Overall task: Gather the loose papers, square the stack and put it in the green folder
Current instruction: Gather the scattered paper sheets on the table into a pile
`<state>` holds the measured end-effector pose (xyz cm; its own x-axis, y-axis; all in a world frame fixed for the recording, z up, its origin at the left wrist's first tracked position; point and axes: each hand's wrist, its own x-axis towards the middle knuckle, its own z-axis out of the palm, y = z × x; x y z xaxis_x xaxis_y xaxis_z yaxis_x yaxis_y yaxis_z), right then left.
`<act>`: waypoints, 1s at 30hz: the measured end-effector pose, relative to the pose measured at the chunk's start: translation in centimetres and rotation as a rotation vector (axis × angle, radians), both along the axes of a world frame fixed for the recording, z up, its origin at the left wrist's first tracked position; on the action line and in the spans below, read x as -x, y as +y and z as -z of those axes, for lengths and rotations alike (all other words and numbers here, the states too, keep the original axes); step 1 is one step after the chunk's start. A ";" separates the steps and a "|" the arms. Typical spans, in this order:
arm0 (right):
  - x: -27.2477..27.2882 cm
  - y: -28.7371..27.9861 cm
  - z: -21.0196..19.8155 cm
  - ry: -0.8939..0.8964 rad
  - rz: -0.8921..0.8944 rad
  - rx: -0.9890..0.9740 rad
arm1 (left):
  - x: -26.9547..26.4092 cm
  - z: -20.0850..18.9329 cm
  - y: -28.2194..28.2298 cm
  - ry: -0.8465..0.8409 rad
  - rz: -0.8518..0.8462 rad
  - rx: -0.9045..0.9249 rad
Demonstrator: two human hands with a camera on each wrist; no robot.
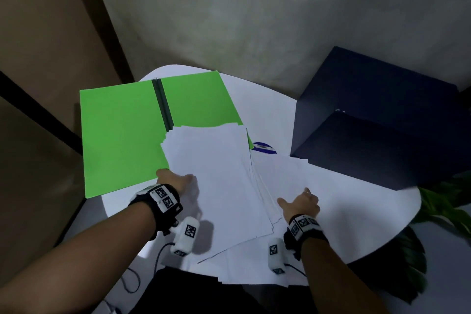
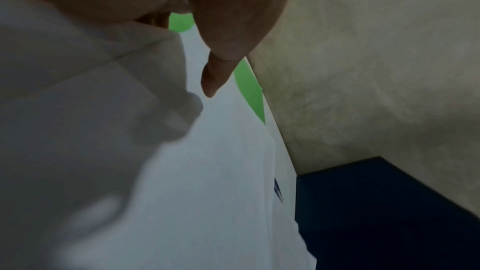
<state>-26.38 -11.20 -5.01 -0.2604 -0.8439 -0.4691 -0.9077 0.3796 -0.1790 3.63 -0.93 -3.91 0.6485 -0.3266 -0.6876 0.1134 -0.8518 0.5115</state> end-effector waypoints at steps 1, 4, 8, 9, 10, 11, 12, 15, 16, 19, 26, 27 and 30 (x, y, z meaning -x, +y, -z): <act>-0.1 0.0 0.1 -0.064 0.037 0.012 | -0.2 0.1 -0.1 0.022 0.031 0.017; -0.2 -0.3 -0.3 -0.199 0.147 0.011 | -0.5 0.3 0.0 0.010 0.103 0.080; -0.2 -0.1 -0.8 -0.319 0.205 -0.059 | -1.4 -0.3 0.6 -0.138 0.208 0.204; -0.3 0.0 -0.7 -0.315 0.182 -0.078 | -1.7 -0.5 0.8 -0.144 0.216 0.244; -0.4 0.2 -0.7 -0.306 0.166 -0.086 | -2.1 -0.8 1.0 -0.153 0.218 0.279; -0.5 0.3 -0.8 -0.297 0.162 -0.079 | -2.7 -0.9 1.2 -0.161 0.216 0.294; -0.4 0.3 -0.9 -0.293 0.170 -0.054 | -3.2 -1.1 1.4 -0.178 0.229 0.296; 0.5 0.2 -1.2 -0.295 0.202 0.048 | -5.0 -1.0 1.9 -0.199 0.255 0.271; 0.8 0.1 -1.3 -0.275 0.202 0.072 | -5.4 -1.1 2.1 -0.213 0.266 0.259; 0.7 0.6 -1.8 -0.069 0.115 0.030 | -5.8 -1.2 2.3 -0.214 0.274 0.233; -0.2 0.7 -2.0 -0.271 0.268 -0.065 | -5.2 -1.5 2.1 -0.210 0.266 0.177; -0.1 0.7 -2.1 -0.291 0.283 -0.099 | -5.4 -1.5 2.1 -0.197 0.261 0.174; -0.4 1.1 -2.2 -0.317 0.279 -0.148 | -5.7 -1.4 2.2 -0.177 0.273 0.161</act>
<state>-25.96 -10.13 -2.83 -0.2926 -0.6794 -0.6729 -0.6759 0.6447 -0.3571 9.32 1.29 -2.52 0.6268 -0.5995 -0.4976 -0.2100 -0.7451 0.6331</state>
